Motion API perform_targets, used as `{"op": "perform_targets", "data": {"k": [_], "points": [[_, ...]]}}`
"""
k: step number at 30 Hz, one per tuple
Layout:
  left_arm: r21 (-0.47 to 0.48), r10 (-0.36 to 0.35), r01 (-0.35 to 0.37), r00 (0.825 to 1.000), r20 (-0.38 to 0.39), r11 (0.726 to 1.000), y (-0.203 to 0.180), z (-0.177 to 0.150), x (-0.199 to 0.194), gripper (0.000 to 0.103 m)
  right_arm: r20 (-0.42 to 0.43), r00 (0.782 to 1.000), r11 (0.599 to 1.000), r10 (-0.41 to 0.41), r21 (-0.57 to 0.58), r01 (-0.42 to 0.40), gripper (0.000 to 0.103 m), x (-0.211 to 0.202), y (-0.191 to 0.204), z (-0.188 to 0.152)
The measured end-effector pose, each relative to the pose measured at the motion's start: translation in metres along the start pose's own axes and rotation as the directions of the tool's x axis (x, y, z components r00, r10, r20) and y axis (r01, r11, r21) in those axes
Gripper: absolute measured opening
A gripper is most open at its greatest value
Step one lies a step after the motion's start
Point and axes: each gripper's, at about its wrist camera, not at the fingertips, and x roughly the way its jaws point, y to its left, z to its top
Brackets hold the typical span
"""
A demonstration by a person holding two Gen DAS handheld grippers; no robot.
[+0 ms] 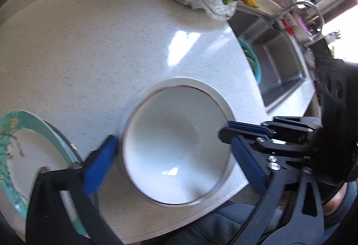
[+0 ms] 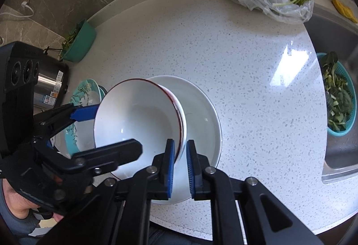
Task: Organize plates and bowls
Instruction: 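Open both tools, then close them on the rim of the nested bowls, then lift the deep plate with nested bowls using both tools toward the teal stack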
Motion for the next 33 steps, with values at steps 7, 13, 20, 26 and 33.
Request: {"op": "perform_targets", "data": {"k": [7, 13, 20, 26, 33], "points": [[-0.02, 0.035, -0.034, 0.998, 0.046, 0.999, 0.007, 0.004, -0.014, 0.103, -0.006, 1.0, 1.0, -0.01, 0.009, 0.01, 0.012, -0.005, -0.005, 0.002], [-0.068, 0.02, -0.007, 0.983, 0.182, 0.998, 0.017, -0.005, -0.062, 0.103, 0.0, 1.0, 1.0, 0.011, -0.003, -0.011, 0.028, -0.023, -0.004, 0.007], [-0.162, 0.129, -0.095, 0.969, 0.211, 0.982, 0.013, -0.042, -0.091, 0.103, 0.021, 1.0, 0.981, 0.011, -0.192, -0.007, 0.076, -0.056, -0.007, 0.032], [-0.387, 0.307, -0.213, 0.93, 0.2, 0.897, -0.001, -0.094, -0.084, 0.102, -0.129, 0.991, 0.935, 0.029, -0.348, -0.072, 0.076, -0.03, -0.034, 0.066], [-0.587, 0.511, -0.37, 0.855, 0.087, 0.72, -0.033, -0.133, -0.045, 0.102, -0.238, 0.97, 0.845, 0.045, -0.509, -0.164, 0.076, -0.01, -0.029, 0.077]]}}
